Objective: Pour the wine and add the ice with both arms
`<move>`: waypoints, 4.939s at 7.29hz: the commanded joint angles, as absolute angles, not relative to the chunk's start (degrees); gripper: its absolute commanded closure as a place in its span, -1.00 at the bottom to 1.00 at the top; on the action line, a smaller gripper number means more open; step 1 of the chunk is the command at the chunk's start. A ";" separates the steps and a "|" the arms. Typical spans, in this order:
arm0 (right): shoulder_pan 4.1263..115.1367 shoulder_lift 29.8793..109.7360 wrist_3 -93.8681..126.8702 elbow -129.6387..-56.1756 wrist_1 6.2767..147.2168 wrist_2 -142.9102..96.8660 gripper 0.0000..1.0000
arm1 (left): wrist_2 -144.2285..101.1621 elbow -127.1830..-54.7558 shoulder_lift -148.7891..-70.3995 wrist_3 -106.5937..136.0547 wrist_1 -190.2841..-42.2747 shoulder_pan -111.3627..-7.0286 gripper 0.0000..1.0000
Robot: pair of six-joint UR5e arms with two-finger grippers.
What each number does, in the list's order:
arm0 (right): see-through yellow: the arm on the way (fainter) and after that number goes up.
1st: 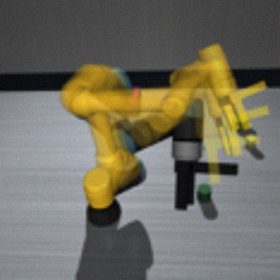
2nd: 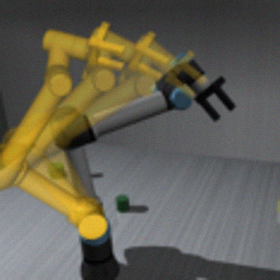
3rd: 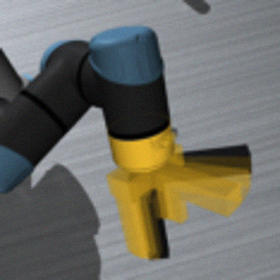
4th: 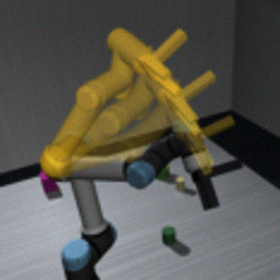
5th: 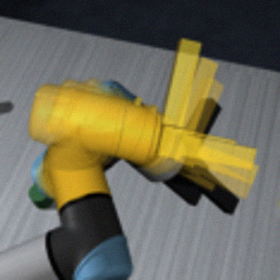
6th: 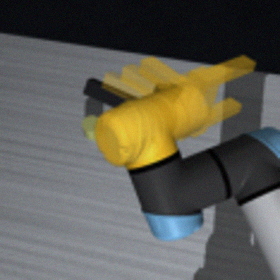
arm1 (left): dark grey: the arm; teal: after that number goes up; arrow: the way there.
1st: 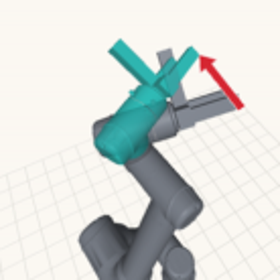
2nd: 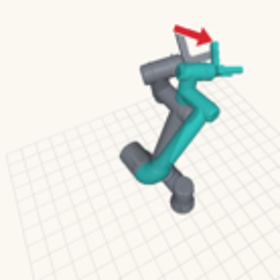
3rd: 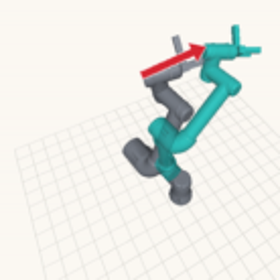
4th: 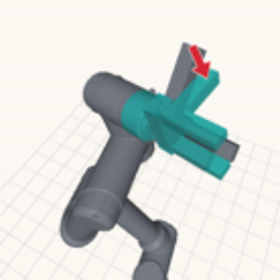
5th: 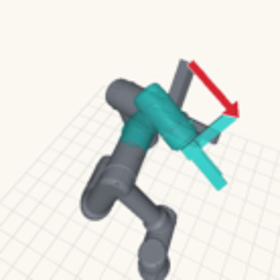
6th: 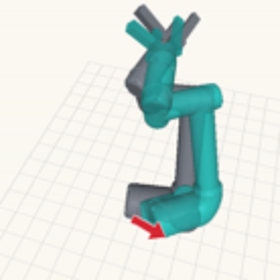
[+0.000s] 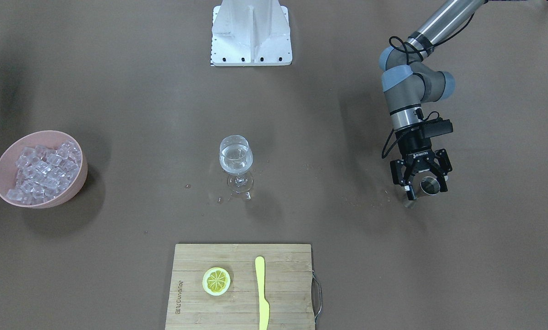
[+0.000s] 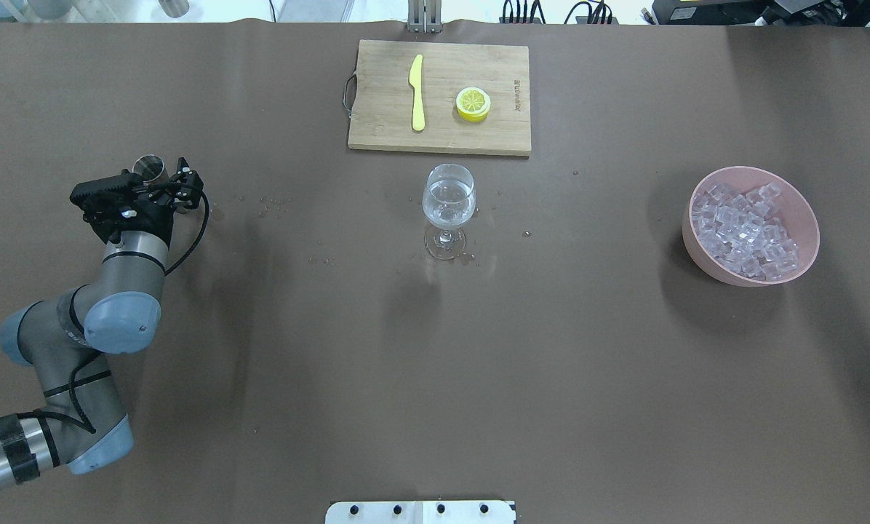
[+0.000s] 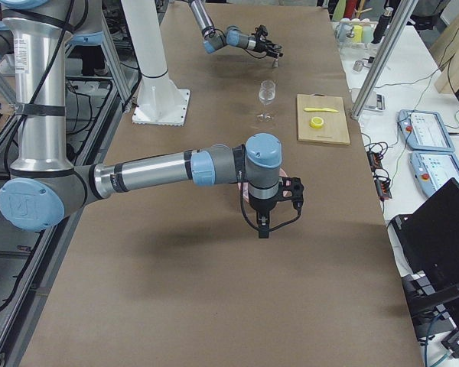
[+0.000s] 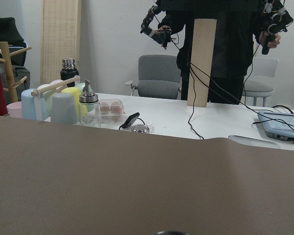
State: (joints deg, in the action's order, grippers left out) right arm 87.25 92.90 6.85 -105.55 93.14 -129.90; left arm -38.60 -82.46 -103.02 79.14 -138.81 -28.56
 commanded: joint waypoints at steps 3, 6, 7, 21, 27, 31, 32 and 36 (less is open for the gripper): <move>87.28 92.90 6.86 -105.47 93.08 -129.90 -1.00 | -37.09 -79.19 -104.15 79.45 -138.96 -27.07 -0.93; 87.28 92.90 6.86 -105.47 93.16 -129.82 -1.00 | -37.26 -79.28 -104.15 79.28 -138.96 -26.98 -0.14; 87.19 92.81 6.86 -105.47 93.08 -129.81 -1.00 | -37.27 -79.19 -104.15 79.36 -139.04 -26.98 0.30; 87.28 92.37 6.94 -104.85 93.08 -129.81 -1.00 | -73.23 -87.07 -110.13 28.25 -171.12 -27.33 1.00; 87.28 92.46 6.94 -104.94 93.16 -129.90 -1.00 | -85.51 -92.35 -113.29 23.92 -161.23 -27.77 1.00; 87.28 92.72 6.94 -104.94 93.16 -129.90 -1.00 | -89.21 -101.22 -116.28 20.65 -141.82 -27.77 1.00; 87.28 92.81 6.94 -104.94 93.16 -129.90 -1.00 | -89.21 -101.95 -118.02 20.57 -137.42 -27.69 1.00; 87.28 92.81 6.94 -104.94 93.16 -129.90 -1.00 | -89.12 -102.04 -123.22 19.07 -124.74 -27.86 1.00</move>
